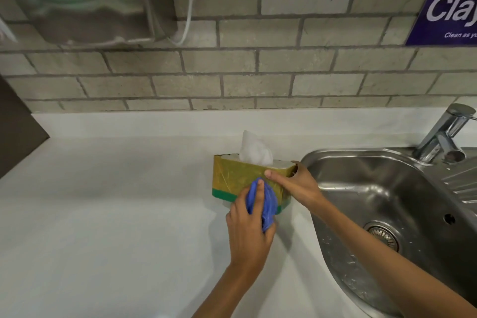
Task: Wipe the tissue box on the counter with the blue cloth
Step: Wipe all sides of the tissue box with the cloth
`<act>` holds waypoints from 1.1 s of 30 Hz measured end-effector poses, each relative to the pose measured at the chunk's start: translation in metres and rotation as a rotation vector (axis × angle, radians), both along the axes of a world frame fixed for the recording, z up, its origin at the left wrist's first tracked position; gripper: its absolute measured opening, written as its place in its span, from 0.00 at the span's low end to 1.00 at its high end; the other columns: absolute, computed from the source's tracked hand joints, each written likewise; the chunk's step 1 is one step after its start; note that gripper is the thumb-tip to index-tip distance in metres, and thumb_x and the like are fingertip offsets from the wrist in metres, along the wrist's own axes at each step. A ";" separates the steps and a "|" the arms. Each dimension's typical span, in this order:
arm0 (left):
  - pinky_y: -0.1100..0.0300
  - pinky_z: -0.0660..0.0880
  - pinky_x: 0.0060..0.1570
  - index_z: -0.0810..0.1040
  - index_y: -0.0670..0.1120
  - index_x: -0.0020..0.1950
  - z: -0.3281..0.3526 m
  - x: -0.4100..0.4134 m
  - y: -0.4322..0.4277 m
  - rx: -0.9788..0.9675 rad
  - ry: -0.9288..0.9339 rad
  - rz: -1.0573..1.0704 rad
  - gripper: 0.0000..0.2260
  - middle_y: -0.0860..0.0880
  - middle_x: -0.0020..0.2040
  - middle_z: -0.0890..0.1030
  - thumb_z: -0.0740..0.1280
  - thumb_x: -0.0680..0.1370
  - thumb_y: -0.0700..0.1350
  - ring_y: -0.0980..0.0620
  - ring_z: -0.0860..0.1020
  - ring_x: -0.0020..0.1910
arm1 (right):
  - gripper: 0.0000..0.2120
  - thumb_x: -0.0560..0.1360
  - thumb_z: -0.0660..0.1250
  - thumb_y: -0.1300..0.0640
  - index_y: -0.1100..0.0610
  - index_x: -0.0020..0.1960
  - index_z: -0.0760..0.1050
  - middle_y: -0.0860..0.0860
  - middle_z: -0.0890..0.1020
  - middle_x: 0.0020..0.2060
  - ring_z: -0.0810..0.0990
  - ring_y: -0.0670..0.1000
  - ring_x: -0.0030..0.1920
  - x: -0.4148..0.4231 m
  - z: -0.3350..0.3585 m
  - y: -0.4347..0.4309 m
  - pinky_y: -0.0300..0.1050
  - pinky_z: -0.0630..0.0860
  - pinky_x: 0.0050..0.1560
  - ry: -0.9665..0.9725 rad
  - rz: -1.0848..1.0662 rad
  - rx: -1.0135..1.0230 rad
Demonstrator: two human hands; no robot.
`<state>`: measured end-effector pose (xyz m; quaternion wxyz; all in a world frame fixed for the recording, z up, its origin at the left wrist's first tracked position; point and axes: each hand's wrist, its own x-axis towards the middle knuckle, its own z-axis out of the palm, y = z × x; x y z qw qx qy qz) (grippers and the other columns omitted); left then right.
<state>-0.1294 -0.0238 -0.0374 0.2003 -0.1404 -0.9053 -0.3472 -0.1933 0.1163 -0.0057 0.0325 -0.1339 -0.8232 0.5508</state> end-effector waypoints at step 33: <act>0.58 0.70 0.44 0.70 0.48 0.35 0.016 -0.051 -0.077 0.907 -0.737 0.275 0.10 0.48 0.36 0.73 0.64 0.76 0.45 0.50 0.72 0.40 | 0.25 0.69 0.67 0.56 0.56 0.66 0.69 0.49 0.80 0.61 0.76 0.46 0.62 0.105 -0.032 -0.033 0.40 0.52 0.70 0.197 0.193 0.292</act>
